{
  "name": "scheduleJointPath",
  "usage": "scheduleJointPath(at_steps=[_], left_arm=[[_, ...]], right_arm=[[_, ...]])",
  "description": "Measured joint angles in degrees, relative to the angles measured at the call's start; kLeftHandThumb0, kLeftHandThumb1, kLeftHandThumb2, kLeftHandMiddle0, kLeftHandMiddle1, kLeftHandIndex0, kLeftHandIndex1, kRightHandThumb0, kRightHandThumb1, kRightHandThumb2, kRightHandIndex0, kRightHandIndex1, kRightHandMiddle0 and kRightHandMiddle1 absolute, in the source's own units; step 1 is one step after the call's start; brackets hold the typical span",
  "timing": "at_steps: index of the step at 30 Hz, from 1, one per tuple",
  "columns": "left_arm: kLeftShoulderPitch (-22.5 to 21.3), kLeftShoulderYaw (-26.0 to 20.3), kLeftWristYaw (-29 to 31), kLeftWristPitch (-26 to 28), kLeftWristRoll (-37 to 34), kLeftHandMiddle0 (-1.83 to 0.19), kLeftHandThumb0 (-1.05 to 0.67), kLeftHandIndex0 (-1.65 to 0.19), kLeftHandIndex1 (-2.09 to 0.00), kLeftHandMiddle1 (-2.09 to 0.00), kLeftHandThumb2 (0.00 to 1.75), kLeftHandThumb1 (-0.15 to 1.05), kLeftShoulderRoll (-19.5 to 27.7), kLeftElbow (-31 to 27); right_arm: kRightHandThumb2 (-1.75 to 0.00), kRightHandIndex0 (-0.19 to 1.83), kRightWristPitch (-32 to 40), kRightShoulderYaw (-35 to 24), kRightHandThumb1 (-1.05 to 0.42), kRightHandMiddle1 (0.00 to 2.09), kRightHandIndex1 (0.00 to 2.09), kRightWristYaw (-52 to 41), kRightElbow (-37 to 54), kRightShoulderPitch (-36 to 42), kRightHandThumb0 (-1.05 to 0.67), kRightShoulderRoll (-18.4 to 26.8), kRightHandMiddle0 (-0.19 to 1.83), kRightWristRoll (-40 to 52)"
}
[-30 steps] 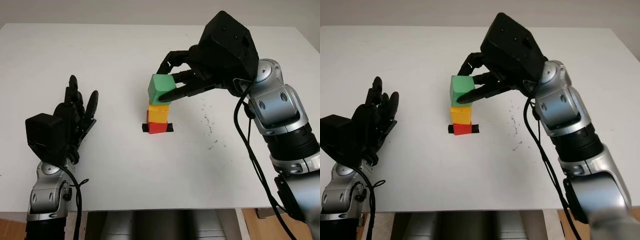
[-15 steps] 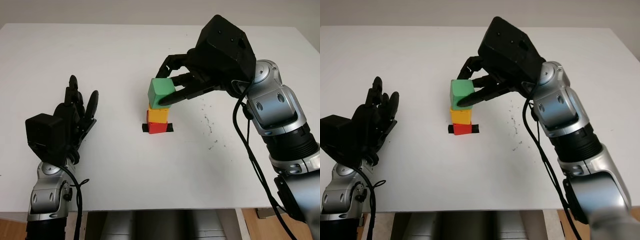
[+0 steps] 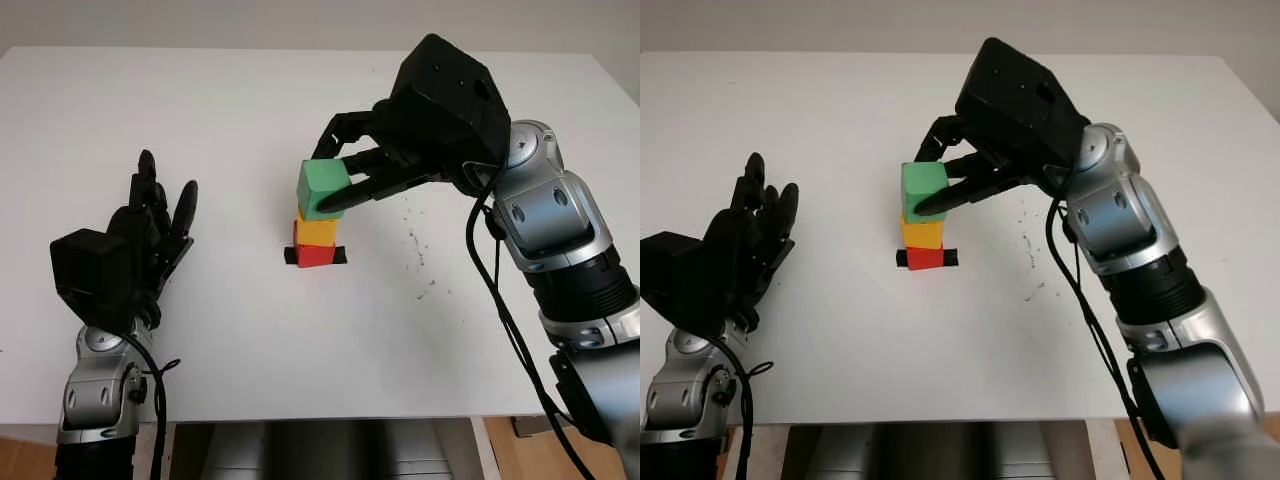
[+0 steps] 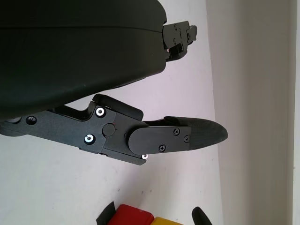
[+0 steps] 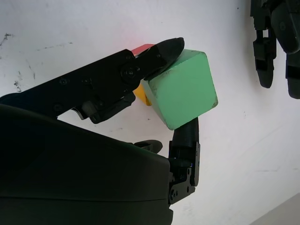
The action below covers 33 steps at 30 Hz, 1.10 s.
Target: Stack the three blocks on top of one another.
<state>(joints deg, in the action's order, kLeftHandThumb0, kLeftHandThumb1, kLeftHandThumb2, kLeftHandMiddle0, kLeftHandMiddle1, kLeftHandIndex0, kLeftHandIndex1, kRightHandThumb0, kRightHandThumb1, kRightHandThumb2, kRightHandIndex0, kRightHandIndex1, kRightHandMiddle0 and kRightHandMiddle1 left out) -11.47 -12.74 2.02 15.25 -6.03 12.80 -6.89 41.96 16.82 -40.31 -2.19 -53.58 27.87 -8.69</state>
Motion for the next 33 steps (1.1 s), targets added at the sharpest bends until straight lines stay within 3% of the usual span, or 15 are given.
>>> scheduleJointPath(at_steps=[7,11,18,27,33], left_arm=[[0.29,0.0,-0.11,-0.11,-0.01,0.19,-0.69,0.13,-0.06,-0.05,0.4,1.05,-0.06,0.0],[0.29,0.01,-0.08,-0.12,0.0,0.19,-0.69,0.14,-0.06,-0.04,0.41,1.05,-0.25,0.0],[0.29,0.18,-0.15,-0.47,0.52,0.18,-0.68,0.12,-0.06,-0.05,0.42,1.05,-0.28,0.0],[0.29,0.27,-0.1,-0.47,1.13,0.18,-0.68,0.12,-0.06,-0.05,0.43,1.05,-0.29,0.02],[0.29,0.27,-0.15,-0.46,1.12,0.18,-0.69,0.13,-0.06,-0.05,0.42,1.05,-0.38,0.02]], right_arm=[[-0.06,0.36,-1.23,0.0,-1.03,1.81,0.04,0.7,-0.16,0.23,-0.48,0.0,0.2,-0.41],[-0.05,0.29,-0.42,-0.03,-1.0,1.66,0.01,0.74,-0.15,0.25,-0.51,-0.05,0.08,-0.17],[-0.05,0.11,-0.37,-0.1,-0.94,1.06,0.02,0.38,0.24,0.33,-0.6,0.1,-0.06,0.18],[-0.05,-0.04,-5.88,0.21,-0.89,0.49,0.03,-4.04,0.32,0.82,-0.8,2.3,-0.06,0.22],[-0.05,-0.18,-6.96,-0.28,-0.89,0.11,0.0,-7.76,0.36,0.82,-0.88,2.81,-0.18,2.25]])
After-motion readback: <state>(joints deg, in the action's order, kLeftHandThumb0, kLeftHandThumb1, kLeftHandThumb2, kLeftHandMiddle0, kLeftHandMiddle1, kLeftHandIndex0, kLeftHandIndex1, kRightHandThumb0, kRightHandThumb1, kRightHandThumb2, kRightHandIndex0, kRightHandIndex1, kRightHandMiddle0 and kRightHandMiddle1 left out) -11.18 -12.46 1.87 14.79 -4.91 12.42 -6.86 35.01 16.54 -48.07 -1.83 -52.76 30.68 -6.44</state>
